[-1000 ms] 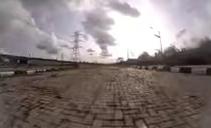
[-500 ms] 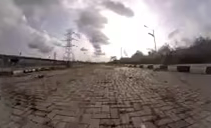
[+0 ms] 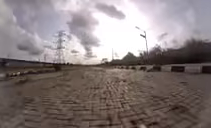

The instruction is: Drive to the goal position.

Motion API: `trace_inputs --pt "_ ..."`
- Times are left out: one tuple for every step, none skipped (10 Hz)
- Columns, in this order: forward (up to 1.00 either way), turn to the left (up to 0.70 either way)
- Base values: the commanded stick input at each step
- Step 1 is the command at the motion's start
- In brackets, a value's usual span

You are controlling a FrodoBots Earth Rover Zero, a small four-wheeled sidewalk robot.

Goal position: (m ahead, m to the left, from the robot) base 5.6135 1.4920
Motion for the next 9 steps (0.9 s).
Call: trace_inputs --pt "1.00 0.00" --pt "1.00 0.00" --pt "1.00 0.00" --pt "1.00 0.00" --pt "1.00 0.00" --pt "1.00 0.00" --pt "1.00 0.00" --pt "1.00 0.00" --pt "1.00 0.13"
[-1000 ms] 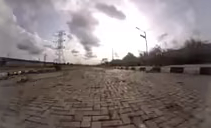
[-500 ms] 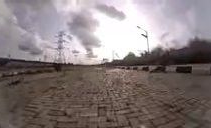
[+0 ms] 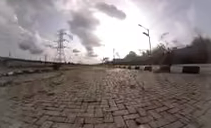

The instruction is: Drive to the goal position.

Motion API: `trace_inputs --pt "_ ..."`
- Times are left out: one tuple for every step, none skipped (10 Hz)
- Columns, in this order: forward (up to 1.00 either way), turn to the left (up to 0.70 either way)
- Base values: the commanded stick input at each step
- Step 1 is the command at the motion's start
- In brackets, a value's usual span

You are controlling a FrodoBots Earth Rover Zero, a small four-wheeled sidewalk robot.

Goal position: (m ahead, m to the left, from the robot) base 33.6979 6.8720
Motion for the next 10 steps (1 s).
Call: trace_inputs --pt "1.00 0.27" --pt "1.00 0.27" --pt "1.00 0.24" --pt "1.00 0.09" --pt "1.00 0.00" --pt "1.00 0.00" --pt "1.00 0.00" --pt "1.00 0.00" --pt "1.00 0.00" --pt "1.00 0.00"
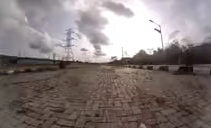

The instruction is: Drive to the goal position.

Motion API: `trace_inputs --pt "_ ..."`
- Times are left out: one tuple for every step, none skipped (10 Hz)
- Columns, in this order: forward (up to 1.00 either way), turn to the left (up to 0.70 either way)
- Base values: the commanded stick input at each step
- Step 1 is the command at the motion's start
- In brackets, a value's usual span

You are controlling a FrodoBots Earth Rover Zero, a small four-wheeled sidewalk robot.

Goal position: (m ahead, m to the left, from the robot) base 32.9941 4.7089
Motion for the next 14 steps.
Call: trace_inputs --pt "1.00 0.00" --pt "1.00 0.00" --pt "1.00 0.00" --pt "1.00 0.00" --pt "1.00 0.00" --pt "1.00 0.00" --pt "1.00 0.00" --pt "1.00 0.00" --pt "1.00 0.00" --pt "1.00 0.00" --pt "1.00 0.00" --pt "1.00 0.00" --pt "1.00 0.00" --pt "1.00 0.00"
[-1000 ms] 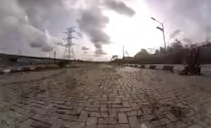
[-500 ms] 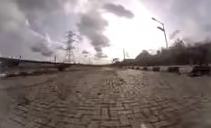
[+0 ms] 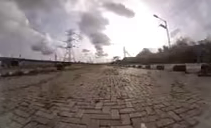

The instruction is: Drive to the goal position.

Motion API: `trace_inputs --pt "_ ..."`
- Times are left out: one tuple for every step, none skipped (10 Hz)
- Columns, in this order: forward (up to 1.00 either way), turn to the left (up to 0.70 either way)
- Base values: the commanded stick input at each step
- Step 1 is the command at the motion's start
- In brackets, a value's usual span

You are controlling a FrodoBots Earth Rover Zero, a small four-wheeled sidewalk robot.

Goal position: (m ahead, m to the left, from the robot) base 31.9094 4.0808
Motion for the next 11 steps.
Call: trace_inputs --pt "1.00 0.00" --pt "1.00 0.00" --pt "1.00 0.00" --pt "1.00 0.00" --pt "1.00 0.00" --pt "1.00 0.00" --pt "1.00 0.00" --pt "1.00 0.00" --pt "1.00 0.00" --pt "1.00 0.00" --pt "1.00 0.00"
